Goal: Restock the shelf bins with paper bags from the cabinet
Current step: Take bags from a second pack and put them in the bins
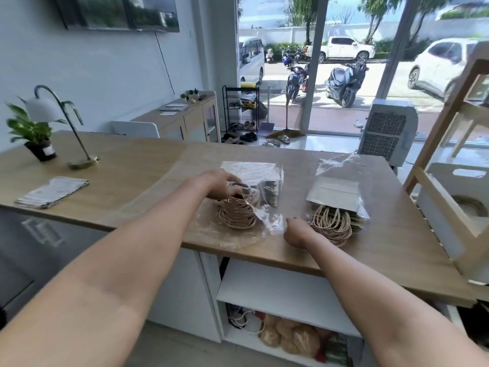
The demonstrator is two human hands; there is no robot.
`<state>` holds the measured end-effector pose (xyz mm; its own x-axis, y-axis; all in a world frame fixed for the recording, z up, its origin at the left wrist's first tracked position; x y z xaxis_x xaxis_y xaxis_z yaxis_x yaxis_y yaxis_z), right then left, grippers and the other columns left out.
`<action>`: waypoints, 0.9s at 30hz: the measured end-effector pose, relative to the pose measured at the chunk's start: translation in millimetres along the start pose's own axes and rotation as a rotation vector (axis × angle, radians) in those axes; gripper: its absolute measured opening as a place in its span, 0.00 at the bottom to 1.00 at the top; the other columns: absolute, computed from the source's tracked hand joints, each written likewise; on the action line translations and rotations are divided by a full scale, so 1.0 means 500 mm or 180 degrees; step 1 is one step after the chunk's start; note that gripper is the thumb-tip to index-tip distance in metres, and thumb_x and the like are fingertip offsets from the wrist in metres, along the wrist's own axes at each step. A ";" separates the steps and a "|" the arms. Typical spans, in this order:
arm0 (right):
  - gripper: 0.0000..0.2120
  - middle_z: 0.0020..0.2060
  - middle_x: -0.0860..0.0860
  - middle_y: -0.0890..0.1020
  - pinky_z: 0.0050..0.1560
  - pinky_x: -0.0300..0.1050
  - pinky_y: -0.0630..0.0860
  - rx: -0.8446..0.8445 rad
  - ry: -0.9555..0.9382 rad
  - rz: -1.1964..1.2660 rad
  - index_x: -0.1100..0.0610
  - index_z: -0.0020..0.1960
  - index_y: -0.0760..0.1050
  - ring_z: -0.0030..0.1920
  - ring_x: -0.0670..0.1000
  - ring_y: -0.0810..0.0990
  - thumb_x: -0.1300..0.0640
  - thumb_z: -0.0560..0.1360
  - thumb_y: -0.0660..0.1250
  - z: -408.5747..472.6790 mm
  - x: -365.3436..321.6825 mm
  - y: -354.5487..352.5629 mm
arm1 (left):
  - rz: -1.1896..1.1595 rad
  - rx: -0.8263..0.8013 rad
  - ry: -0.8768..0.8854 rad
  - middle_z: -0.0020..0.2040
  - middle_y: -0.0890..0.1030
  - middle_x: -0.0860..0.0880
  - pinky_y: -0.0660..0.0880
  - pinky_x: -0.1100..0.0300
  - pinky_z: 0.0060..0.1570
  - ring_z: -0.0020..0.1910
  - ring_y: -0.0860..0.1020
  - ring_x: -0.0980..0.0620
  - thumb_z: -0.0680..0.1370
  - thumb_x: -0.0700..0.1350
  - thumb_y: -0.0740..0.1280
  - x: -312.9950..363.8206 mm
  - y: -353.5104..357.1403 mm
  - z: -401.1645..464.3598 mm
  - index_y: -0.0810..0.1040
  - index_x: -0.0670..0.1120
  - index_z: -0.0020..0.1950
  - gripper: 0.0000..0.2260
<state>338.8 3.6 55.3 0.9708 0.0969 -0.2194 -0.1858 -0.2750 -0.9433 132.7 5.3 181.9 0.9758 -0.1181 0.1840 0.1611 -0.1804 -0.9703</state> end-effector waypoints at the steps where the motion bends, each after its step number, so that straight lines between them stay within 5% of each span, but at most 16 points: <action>1: 0.19 0.67 0.62 0.73 0.66 0.45 0.68 -0.0065 -0.0007 -0.0046 0.65 0.67 0.71 0.67 0.59 0.71 0.63 0.77 0.54 0.000 0.001 0.002 | -0.0281 0.0096 -0.0052 0.73 0.70 0.47 0.65 0.52 0.69 0.71 0.69 0.45 0.81 0.55 0.59 -0.005 -0.004 0.000 0.70 0.53 0.73 0.20; 7: 0.21 0.68 0.61 0.72 0.67 0.44 0.68 -0.0292 0.0032 -0.0229 0.63 0.68 0.71 0.68 0.58 0.71 0.62 0.78 0.53 0.004 0.002 -0.008 | -0.1414 0.0861 -0.0468 0.67 0.76 0.41 0.69 0.56 0.62 0.65 0.74 0.42 0.83 0.51 0.56 -0.019 -0.026 0.009 0.74 0.40 0.68 0.21; 11: 0.20 0.67 0.61 0.73 0.65 0.44 0.69 -0.0371 0.0039 -0.0265 0.64 0.68 0.71 0.67 0.58 0.72 0.62 0.77 0.55 0.013 0.001 -0.020 | -0.1863 0.1210 -0.0852 0.45 0.79 0.41 0.72 0.55 0.47 0.46 0.77 0.44 0.83 0.54 0.52 -0.037 -0.028 0.035 0.78 0.39 0.48 0.22; 15: 0.20 0.67 0.61 0.74 0.63 0.43 0.70 -0.0444 0.0054 -0.0238 0.66 0.68 0.70 0.67 0.58 0.73 0.63 0.78 0.55 0.020 -0.018 -0.042 | -0.2036 0.1532 -0.1485 0.59 0.79 0.36 0.77 0.49 0.58 0.57 0.79 0.38 0.82 0.53 0.53 -0.047 -0.027 0.049 0.75 0.35 0.62 0.24; 20: 0.19 0.66 0.61 0.73 0.64 0.44 0.70 -0.0603 0.0034 -0.0320 0.67 0.67 0.69 0.66 0.58 0.73 0.64 0.78 0.53 0.039 -0.032 -0.055 | -0.1667 0.2139 -0.1943 0.73 0.61 0.36 0.73 0.46 0.58 0.64 0.72 0.36 0.78 0.46 0.65 -0.041 -0.033 0.047 0.43 0.44 0.79 0.38; 24: 0.19 0.68 0.62 0.72 0.62 0.45 0.70 -0.0621 0.0297 0.0187 0.68 0.68 0.68 0.67 0.58 0.72 0.65 0.80 0.50 0.042 -0.041 -0.079 | -0.0581 0.2190 -0.1716 0.75 0.54 0.35 0.70 0.47 0.61 0.68 0.63 0.36 0.70 0.43 0.74 -0.057 -0.034 0.077 0.41 0.50 0.79 0.50; 27: 0.17 0.64 0.64 0.74 0.40 0.38 0.72 -0.0307 0.0454 0.0735 0.66 0.64 0.72 0.64 0.60 0.74 0.64 0.81 0.51 0.056 -0.040 -0.111 | 0.0667 0.2077 -0.0959 0.74 0.50 0.37 0.65 0.50 0.63 0.69 0.57 0.40 0.71 0.38 0.70 -0.062 -0.045 0.112 0.45 0.52 0.77 0.44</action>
<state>325.5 43.8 104.9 0.9173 -0.1125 -0.3821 -0.3958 -0.3644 -0.8429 107.3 67.6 189.2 0.9788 0.2033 0.0252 -0.0691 0.4435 -0.8936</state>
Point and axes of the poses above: each hand's wrist, its own z-axis towards the middle knuckle, its own y-axis out of the palm, x = y × z, the point moved 3 cm from there along z, towards the middle knuckle
